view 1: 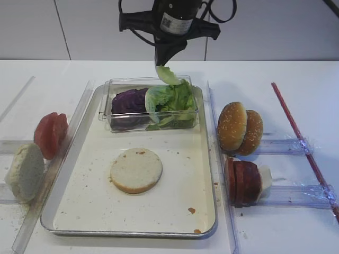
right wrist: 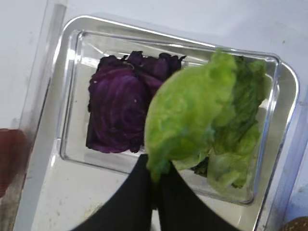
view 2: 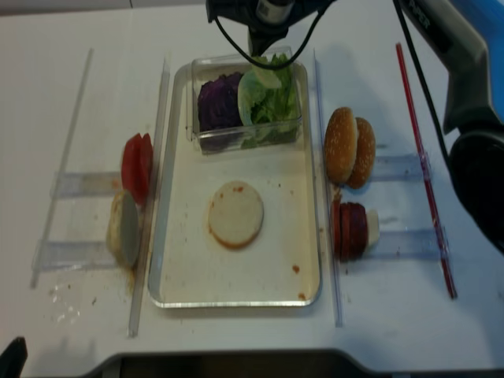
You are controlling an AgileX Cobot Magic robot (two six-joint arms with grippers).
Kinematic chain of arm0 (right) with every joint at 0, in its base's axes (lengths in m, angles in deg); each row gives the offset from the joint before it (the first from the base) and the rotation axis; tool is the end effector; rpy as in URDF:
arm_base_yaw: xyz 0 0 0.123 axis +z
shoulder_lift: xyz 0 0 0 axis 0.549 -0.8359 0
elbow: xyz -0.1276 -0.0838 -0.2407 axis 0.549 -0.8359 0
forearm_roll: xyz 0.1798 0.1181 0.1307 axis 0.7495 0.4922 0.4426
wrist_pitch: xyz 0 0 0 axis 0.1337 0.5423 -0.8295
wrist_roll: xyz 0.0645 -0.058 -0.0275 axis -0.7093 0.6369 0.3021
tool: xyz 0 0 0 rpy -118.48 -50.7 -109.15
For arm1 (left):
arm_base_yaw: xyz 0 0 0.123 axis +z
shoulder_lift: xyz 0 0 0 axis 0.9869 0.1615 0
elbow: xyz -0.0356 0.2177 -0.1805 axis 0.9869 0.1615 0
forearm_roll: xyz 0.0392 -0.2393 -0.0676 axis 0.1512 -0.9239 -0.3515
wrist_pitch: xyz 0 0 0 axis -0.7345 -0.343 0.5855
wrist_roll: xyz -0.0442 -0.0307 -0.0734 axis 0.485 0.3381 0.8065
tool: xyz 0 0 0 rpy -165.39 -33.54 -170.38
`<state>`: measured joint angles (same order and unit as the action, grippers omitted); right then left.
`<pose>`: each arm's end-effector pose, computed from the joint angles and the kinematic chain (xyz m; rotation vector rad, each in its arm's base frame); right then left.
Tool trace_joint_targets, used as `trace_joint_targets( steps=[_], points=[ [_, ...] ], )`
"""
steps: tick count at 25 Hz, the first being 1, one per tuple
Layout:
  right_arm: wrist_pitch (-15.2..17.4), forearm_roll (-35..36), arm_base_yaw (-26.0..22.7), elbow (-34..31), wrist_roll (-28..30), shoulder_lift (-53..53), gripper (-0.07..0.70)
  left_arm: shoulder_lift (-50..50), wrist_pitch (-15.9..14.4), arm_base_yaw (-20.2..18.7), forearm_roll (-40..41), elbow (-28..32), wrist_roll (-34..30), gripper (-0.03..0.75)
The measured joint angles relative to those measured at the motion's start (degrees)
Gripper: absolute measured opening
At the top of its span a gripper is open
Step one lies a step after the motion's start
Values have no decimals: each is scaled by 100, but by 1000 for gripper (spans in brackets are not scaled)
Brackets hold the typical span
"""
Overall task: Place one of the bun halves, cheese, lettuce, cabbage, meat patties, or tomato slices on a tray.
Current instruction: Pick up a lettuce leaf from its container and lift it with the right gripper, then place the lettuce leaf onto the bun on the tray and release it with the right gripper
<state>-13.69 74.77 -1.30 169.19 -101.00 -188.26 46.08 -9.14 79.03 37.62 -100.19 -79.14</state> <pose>0.3938 0.2586 0.3112 -0.3374 2.7343 0.4205 -0.0109 -0.0012 0.2624 0.0718 2.1647 -0.0199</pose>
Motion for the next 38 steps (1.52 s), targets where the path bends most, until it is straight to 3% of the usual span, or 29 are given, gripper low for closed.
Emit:
trace_joint_targets(
  steps=[19,38],
  points=[
    [-20,422,872,-1904,180,773,48,0,0,0,0,5,0,286],
    [-96,750,1099,-2067,321,-72,48,0,0,0,0,5,0,286]
  ],
)
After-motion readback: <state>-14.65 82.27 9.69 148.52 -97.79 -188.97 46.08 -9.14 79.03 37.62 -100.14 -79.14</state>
